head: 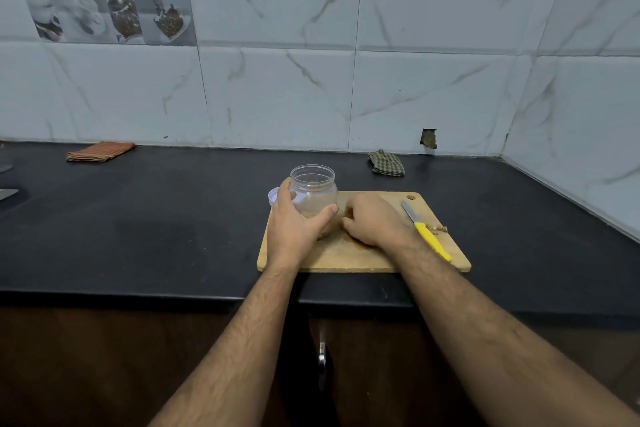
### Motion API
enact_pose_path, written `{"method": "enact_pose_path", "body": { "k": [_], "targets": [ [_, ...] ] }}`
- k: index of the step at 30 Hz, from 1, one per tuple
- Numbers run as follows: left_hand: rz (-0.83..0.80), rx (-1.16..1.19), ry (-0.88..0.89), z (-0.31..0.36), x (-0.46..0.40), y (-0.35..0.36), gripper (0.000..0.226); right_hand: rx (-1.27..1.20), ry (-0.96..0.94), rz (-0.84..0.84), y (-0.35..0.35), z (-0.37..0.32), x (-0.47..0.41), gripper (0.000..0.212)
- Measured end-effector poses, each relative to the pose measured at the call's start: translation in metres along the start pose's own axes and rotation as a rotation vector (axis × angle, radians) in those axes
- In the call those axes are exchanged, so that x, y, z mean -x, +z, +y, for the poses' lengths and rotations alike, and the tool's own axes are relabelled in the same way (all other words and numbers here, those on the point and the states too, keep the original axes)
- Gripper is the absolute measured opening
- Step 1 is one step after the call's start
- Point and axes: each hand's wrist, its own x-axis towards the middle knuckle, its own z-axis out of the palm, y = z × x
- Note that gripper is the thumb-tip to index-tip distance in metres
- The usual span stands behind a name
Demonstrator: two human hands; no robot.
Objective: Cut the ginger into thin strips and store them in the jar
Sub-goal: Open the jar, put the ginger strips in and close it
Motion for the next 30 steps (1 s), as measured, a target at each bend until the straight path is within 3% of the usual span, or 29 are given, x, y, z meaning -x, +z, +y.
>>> {"method": "enact_pose_path", "body": {
  "k": [7,11,16,20,26,30],
  "targets": [
    [-0.007,-0.004,0.000,0.000,0.000,0.000,0.090,-0.046,0.204,0.029,-0.034,0.025,0.002,0.017],
    [-0.007,-0.009,-0.004,0.000,0.000,0.001,0.091,-0.016,0.301,-0.046,-0.045,0.034,0.001,0.012],
    [-0.006,-0.011,0.000,0.000,0.000,0.001,0.093,0.075,0.298,-0.064,-0.032,0.025,0.006,0.022],
    [-0.005,-0.017,0.003,0.000,-0.001,0.001,0.092,0.069,0.280,-0.157,-0.039,0.016,0.005,0.018],
    [-0.005,-0.017,0.003,-0.002,-0.001,0.001,0.094,0.095,0.332,-0.046,-0.036,0.023,0.010,0.023],
    [-0.004,-0.016,0.003,-0.001,-0.001,0.001,0.093,0.177,0.261,-0.039,-0.027,0.014,0.013,0.024]
  ]
}}
